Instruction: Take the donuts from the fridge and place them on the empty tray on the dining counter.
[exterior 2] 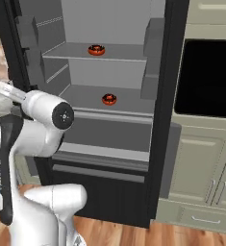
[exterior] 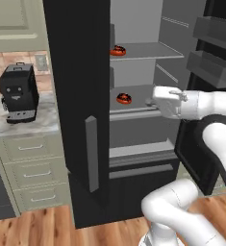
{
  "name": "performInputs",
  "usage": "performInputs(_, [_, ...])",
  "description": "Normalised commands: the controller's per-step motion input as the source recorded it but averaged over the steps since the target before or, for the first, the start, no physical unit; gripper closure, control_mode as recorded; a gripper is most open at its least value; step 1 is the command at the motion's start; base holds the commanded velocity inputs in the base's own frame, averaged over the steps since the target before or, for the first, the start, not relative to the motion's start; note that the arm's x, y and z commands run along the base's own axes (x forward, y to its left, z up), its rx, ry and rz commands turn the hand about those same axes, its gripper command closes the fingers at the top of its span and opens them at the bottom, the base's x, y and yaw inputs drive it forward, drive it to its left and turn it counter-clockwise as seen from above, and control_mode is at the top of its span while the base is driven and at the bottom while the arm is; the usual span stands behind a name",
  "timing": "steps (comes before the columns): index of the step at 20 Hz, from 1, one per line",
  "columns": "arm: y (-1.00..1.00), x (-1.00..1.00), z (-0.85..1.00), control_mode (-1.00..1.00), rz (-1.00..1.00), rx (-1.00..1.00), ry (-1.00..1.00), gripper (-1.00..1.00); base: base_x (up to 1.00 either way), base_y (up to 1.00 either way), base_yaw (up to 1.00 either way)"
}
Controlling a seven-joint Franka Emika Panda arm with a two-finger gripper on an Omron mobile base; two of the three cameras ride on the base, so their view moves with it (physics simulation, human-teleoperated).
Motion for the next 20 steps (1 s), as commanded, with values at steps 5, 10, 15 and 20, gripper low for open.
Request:
performInputs(5, [-0.04,0.96,-0.33,-1.00,0.13,0.69,0.63,1.00,0.00,0.00,0.00])
performInputs(10, [0.06,1.00,-0.40,-1.00,-0.02,0.51,0.49,1.00,0.00,0.00,0.00])
performInputs(15, [0.23,0.83,-0.27,-1.00,0.00,0.12,0.18,1.00,0.00,0.00,0.00])
performInputs(20, [0.05,0.64,-0.11,-1.00,0.13,0.01,0.18,1.00,0.00,0.00,0.00])
